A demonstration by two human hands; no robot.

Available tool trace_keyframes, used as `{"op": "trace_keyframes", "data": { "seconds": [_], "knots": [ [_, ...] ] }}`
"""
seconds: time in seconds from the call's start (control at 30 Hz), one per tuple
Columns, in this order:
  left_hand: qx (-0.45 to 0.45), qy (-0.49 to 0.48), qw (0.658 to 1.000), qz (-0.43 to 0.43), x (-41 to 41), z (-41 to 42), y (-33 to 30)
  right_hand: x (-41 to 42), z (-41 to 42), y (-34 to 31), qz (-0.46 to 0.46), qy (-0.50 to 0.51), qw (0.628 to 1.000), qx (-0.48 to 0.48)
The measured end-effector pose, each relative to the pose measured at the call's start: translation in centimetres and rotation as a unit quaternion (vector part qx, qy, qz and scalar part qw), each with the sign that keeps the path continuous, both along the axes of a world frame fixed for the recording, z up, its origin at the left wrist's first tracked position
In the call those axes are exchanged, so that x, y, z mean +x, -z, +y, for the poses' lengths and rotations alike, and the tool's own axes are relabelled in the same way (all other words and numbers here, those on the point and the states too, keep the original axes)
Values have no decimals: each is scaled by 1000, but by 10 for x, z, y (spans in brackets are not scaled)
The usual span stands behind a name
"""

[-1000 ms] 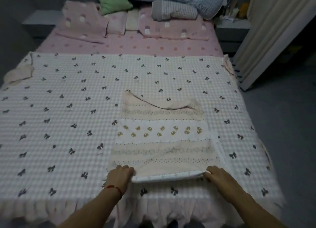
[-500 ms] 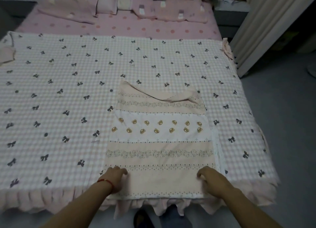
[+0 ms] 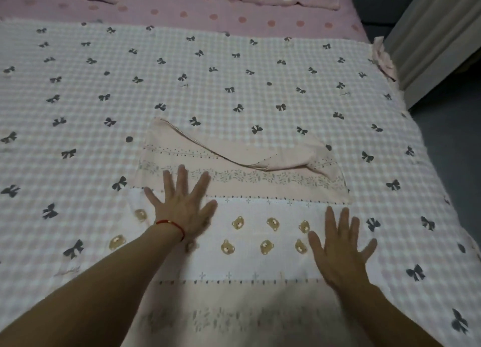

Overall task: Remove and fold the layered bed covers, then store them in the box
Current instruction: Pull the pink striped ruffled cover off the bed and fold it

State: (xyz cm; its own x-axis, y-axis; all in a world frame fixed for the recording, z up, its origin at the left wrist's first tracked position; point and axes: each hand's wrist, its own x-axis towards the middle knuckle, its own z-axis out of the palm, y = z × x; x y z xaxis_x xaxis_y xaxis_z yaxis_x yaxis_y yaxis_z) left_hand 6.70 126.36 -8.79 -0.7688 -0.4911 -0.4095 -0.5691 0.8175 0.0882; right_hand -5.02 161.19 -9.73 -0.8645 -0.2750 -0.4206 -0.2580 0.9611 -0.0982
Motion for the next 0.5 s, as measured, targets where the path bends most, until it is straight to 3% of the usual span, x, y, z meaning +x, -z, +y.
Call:
{"op": "trace_keyframes", "data": {
  "seconds": [0.07,0.2,0.37,0.5],
  "knots": [
    [7,-29,999,-16,-22,-11,25,-26,-14,8,84,-21,995,-54],
    [12,-42,997,-66,-37,-19,53,-108,-69,-5,137,-148,967,-156],
    [17,-46,994,-96,-38,-15,53,-208,-125,-22,30,-329,944,-2],
    [5,-52,994,-96,-42,-18,55,-258,-146,-34,-71,-293,953,13]
  ]
}}
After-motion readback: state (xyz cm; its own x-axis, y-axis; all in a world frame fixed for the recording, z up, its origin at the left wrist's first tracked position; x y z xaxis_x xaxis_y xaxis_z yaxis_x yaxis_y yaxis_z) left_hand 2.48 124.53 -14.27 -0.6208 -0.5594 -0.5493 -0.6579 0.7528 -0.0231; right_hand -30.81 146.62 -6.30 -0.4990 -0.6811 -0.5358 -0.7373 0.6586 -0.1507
